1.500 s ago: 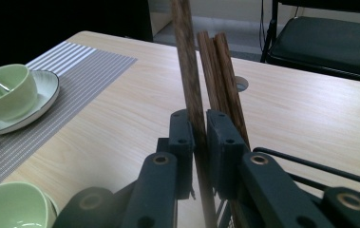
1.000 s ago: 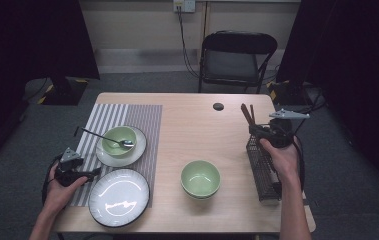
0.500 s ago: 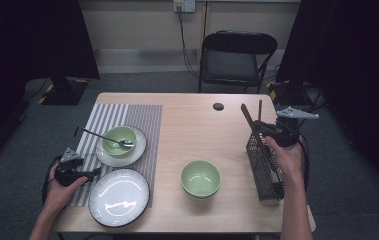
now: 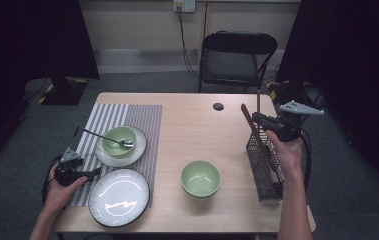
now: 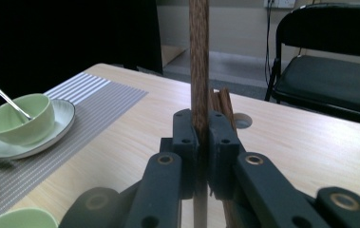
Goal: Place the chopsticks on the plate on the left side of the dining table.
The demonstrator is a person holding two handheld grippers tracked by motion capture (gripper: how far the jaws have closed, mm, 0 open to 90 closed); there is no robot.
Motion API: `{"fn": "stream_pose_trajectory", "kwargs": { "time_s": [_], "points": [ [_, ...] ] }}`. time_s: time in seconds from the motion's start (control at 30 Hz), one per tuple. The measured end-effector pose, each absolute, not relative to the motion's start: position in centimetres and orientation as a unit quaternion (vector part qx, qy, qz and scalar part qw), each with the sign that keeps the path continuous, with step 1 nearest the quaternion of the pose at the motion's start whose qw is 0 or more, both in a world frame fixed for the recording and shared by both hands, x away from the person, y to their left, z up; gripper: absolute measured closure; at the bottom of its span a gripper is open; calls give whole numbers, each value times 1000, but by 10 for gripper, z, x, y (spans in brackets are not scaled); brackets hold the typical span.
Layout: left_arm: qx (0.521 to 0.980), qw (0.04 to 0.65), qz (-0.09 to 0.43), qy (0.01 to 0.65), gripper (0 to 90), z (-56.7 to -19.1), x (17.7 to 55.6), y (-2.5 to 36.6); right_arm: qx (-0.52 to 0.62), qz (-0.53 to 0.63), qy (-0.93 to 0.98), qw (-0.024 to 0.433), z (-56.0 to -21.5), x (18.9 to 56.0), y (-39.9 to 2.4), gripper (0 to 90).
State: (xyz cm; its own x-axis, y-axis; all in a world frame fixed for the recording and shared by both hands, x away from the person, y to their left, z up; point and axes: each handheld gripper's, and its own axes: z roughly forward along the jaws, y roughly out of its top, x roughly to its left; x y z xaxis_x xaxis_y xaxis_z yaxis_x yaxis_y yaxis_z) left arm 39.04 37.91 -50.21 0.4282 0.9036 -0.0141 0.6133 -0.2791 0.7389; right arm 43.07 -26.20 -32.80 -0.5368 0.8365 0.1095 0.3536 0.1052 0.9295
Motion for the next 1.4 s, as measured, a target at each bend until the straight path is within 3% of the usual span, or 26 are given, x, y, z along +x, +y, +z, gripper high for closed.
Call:
{"fn": "stream_pose_trajectory", "kwargs": {
  "time_s": [0.47,0.73,1.4],
  "points": [
    [773,339,209,495,158,-500,391,379,402,530,707,239,-314,433,-255,846],
    [768,338,197,507,218,-496,389,383,394,534,706,248,-303,433,-251,849],
    [769,392,209,460,255,-446,350,361,346,558,714,244,-282,435,-218,850]
  ]
}}
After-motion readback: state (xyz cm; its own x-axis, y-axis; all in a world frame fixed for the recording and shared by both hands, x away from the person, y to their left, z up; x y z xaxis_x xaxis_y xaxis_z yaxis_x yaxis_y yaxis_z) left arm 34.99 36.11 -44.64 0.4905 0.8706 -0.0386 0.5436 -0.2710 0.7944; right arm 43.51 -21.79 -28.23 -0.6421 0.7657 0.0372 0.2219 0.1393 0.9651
